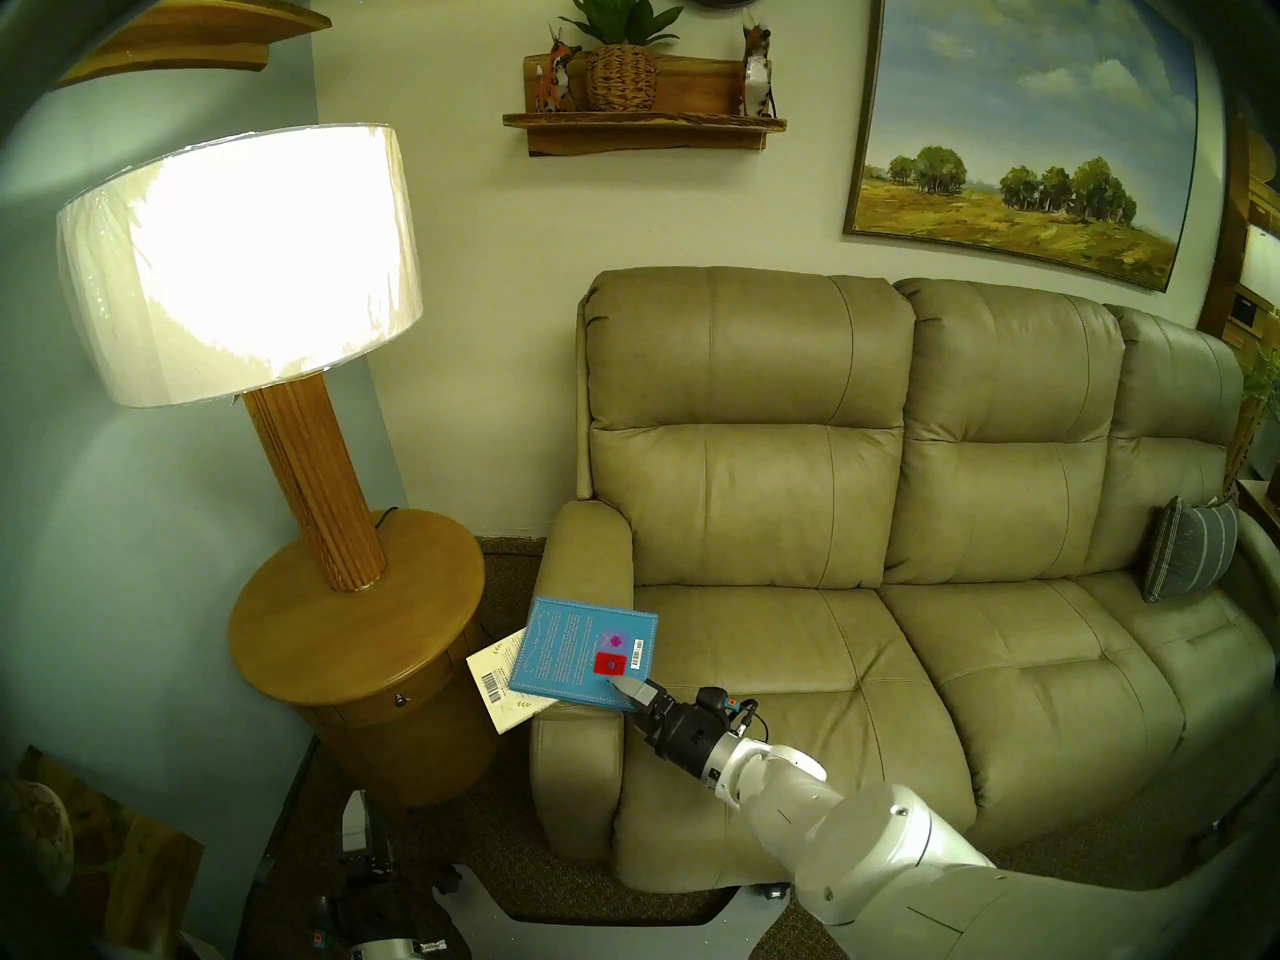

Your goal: Move books from sofa to side table

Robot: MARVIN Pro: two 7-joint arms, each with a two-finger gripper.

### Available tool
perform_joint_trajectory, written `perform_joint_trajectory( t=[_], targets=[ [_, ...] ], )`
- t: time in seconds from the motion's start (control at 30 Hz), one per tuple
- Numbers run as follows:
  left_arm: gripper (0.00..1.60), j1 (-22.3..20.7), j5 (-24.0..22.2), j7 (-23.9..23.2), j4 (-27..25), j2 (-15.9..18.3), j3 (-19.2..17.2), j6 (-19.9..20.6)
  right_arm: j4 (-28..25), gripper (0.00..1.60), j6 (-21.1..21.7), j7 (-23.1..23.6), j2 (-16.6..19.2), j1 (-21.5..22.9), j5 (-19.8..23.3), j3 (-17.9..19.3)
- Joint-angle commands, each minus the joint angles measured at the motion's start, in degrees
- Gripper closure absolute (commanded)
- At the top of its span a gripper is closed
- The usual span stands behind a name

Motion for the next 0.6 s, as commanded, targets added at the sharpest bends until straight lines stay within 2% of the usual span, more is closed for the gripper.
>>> perform_joint_trajectory(
  t=[0.0, 0.17, 0.2, 0.23, 0.27, 0.3, 0.33, 0.4, 0.43, 0.53, 0.57],
  targets=[
    [0.00, -0.02, -0.05, -0.46, -0.51, -0.05, -0.08, 0.03, 0.42, 0.00, 0.27, 0.30, 0.14, 1.65, 1.40, 1.42],
    [0.00, -0.02, -0.05, -0.46, -0.51, -0.05, -0.08, 0.03, 1.06, 0.00, 1.09, -0.06, 0.37, 1.87, 1.04, 1.64],
    [0.00, -0.02, -0.05, -0.46, -0.51, -0.05, -0.08, 0.03, 1.00, 0.11, 0.88, -0.55, 0.26, 1.79, 1.06, 1.80],
    [0.00, -0.02, -0.05, -0.46, -0.51, -0.05, -0.08, 0.03, 1.01, 0.31, 0.94, -0.61, 0.24, 1.76, 1.03, 1.87],
    [0.00, -0.02, -0.05, -0.46, -0.51, -0.05, -0.08, 0.03, 1.01, 0.31, 0.94, -0.61, 0.24, 1.76, 1.03, 1.87],
    [0.00, -0.02, -0.05, -0.46, -0.51, -0.05, -0.08, 0.03, 1.64, 0.81, 2.94, -0.15, 0.67, 1.99, 1.33, 2.38],
    [0.00, -0.02, -0.05, -0.47, -0.51, -0.05, -0.08, 0.03, 1.23, 0.83, 2.11, -0.70, 0.54, 1.84, 1.36, 2.55],
    [0.00, -0.02, -0.05, -0.46, -0.51, -0.05, -0.08, 0.03, 1.42, 0.88, 3.19, -0.06, 1.04, 1.87, 1.56, 2.99],
    [0.00, -0.02, -0.05, -0.46, -0.51, -0.05, -0.08, 0.03, 1.19, 1.02, 2.86, -0.22, 1.08, 1.75, 1.58, 3.16],
    [0.00, -0.02, -0.05, -0.46, -0.51, -0.05, -0.08, 0.04, 0.82, 1.20, 2.39, 0.57, 1.50, 1.36, 1.37, 3.30],
    [0.00, -0.02, -0.05, -0.46, -0.51, -0.05, -0.08, 0.04, 0.75, 1.39, 2.18, 0.87, 1.57, 1.19, 1.30, 3.29]
  ],
)
